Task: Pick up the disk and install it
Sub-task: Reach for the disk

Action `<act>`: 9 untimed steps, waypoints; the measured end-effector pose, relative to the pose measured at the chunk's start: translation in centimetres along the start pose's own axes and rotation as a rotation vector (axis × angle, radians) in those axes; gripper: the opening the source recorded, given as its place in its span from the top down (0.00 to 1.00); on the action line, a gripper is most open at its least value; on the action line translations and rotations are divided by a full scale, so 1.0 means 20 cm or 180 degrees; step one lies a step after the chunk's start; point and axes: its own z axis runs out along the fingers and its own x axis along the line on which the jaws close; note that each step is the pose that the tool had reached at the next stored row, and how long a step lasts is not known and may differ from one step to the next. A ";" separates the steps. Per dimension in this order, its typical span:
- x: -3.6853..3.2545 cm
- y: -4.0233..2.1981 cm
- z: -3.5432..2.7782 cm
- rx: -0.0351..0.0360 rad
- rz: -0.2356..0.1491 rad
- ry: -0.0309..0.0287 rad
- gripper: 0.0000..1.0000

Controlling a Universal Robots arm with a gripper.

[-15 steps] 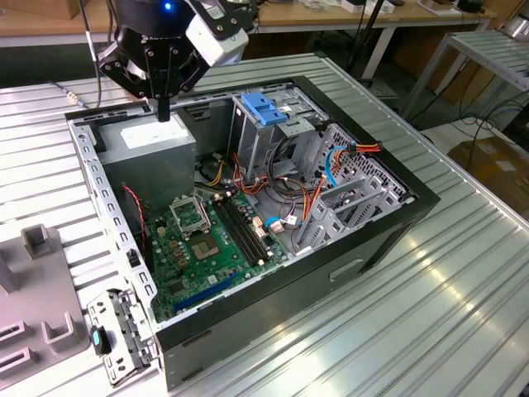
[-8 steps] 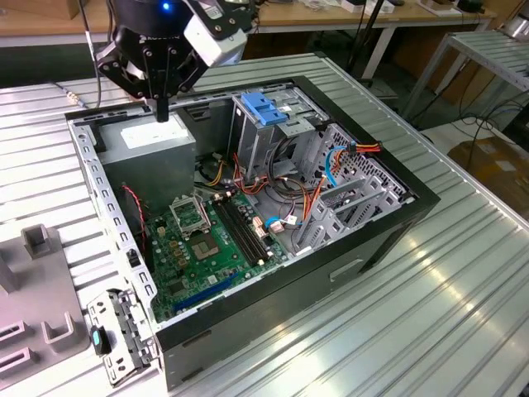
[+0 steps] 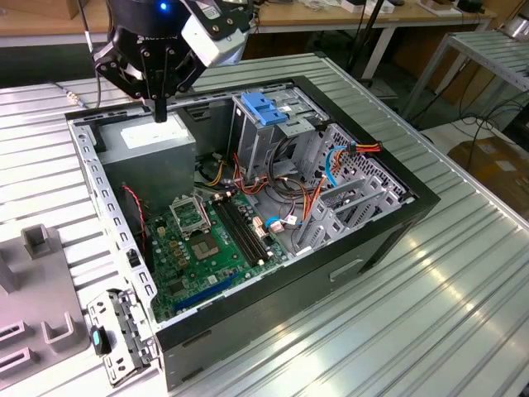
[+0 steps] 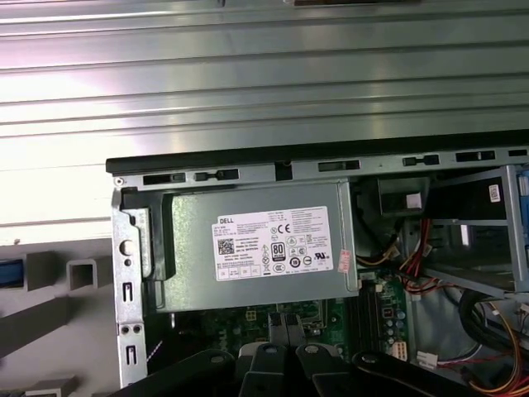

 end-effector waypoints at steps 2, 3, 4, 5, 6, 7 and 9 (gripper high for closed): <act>0.003 0.000 0.000 0.0000 0.0000 0.0000 0.89; 0.004 0.000 0.000 0.0000 0.0000 0.0000 0.89; 0.006 0.000 0.000 0.0000 0.0000 0.0000 0.89; 0.009 -0.001 0.000 0.0000 0.0000 0.0000 0.89; 0.010 -0.001 0.000 0.0000 0.0000 0.0000 0.89; 0.011 -0.001 0.000 0.0000 0.0000 0.0000 0.89; 0.013 -0.001 0.000 0.0000 0.0000 0.0000 0.89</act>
